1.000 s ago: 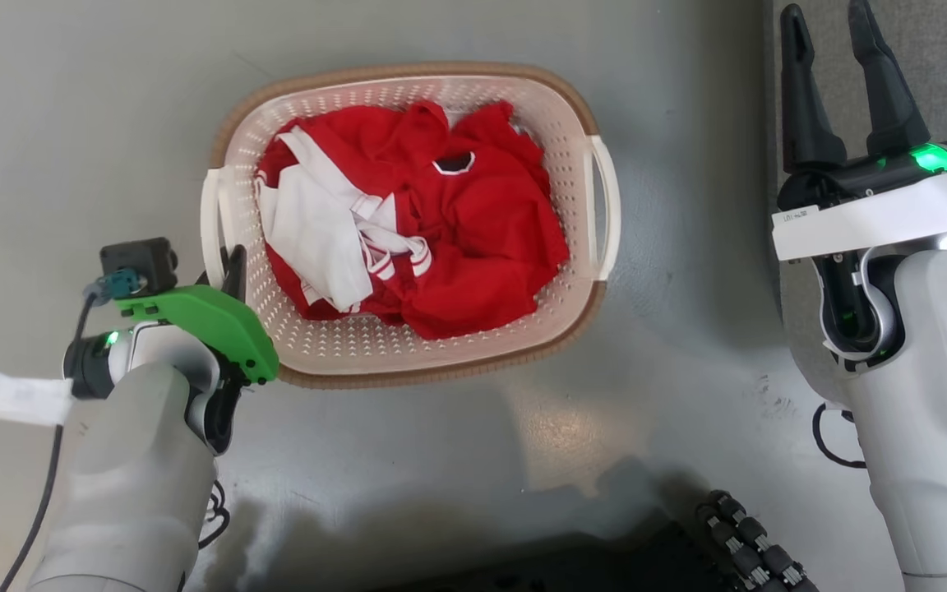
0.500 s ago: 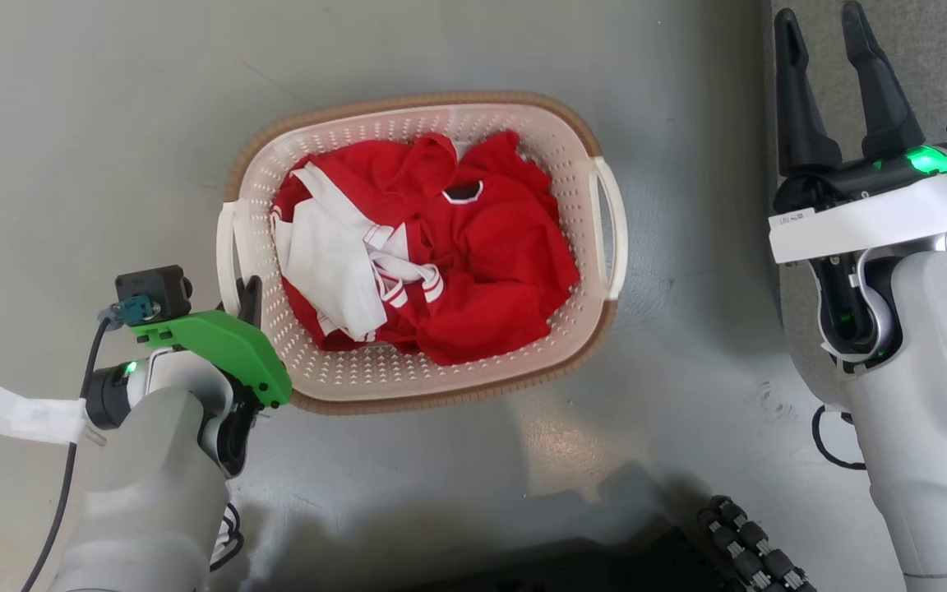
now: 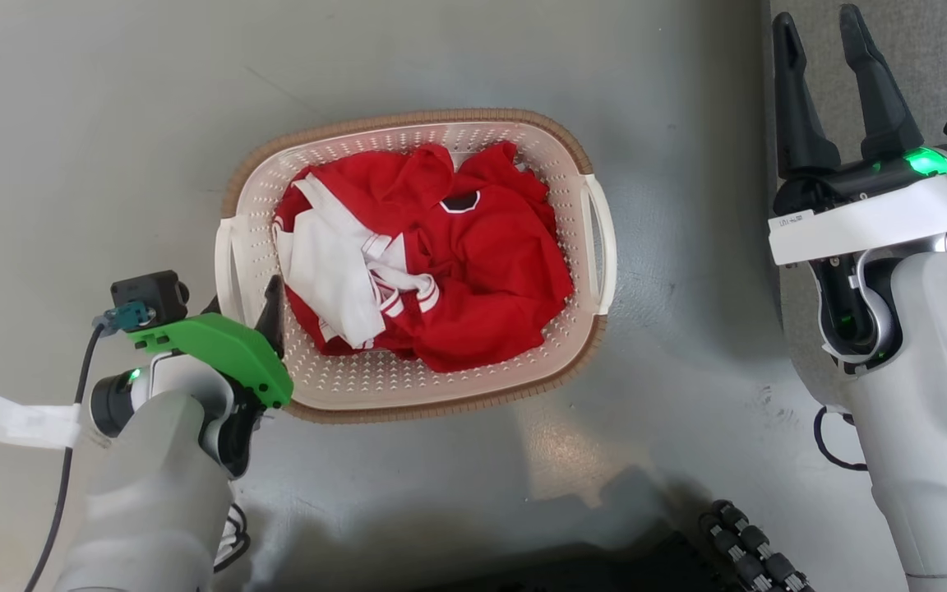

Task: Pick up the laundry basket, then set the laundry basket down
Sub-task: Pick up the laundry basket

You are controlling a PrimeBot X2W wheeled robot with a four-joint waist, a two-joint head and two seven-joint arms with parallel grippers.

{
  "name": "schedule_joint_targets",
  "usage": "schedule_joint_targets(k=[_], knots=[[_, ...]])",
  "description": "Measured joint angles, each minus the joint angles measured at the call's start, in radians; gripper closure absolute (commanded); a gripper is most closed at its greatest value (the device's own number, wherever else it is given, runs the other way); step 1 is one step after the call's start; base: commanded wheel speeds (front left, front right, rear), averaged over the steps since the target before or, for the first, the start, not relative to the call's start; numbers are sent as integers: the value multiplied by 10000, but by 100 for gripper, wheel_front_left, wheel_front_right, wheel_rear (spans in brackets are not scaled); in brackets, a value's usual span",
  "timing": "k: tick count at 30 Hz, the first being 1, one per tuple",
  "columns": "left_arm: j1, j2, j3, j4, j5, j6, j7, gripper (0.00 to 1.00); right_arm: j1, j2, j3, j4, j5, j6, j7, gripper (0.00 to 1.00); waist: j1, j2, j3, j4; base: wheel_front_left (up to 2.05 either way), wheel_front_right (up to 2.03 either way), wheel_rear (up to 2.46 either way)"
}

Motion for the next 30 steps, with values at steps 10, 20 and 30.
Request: schedule_joint_targets(k=[10, 20, 30], knots=[[-71, -36, -117, 38, -38, 0, -353, 0, 1, 21, -54, 161, 2, 0, 0, 0, 0, 0, -305, 64, 0, 0, 0], [-61, 217, -293, -548, -94, 0, -537, 0, 23, 115, -111, 351, 4, 0, 0, 0, 0, 0, -1161, 145, 0, 0, 0], [156, 642, 303, -1908, 171, -2, -539, 0, 576, 171, -332, 734, 100, 0, 0, 0, 0, 0, -2316, 269, 0, 0, 0]])
